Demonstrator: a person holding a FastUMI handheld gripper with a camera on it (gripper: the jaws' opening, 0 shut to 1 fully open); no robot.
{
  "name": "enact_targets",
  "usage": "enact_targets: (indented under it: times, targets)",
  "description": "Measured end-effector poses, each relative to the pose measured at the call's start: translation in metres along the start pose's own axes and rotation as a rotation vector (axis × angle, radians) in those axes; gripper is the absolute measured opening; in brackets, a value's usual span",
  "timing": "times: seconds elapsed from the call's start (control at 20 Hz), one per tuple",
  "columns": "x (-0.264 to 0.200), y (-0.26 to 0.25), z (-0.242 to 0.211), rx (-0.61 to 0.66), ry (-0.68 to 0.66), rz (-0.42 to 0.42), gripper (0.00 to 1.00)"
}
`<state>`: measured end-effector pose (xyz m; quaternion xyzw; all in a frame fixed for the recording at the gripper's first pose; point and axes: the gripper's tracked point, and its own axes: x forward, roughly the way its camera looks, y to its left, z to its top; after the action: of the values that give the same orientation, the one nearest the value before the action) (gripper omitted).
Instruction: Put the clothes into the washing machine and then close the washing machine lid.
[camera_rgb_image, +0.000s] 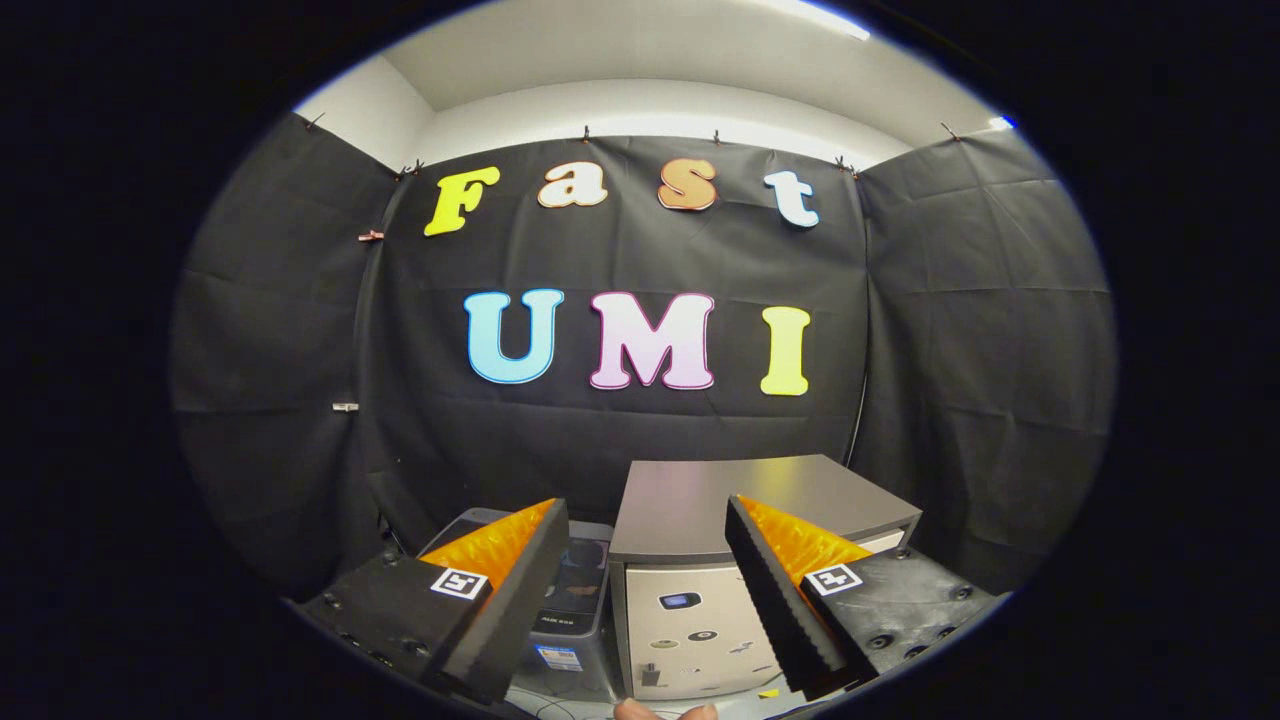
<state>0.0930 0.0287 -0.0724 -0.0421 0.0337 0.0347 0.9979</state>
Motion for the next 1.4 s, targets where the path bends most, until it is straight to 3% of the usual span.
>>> enact_targets:
  times: [1.4]
  targets:
    - [-0.003,0.013,-0.003,-0.005,0.011,0.023,0.99]
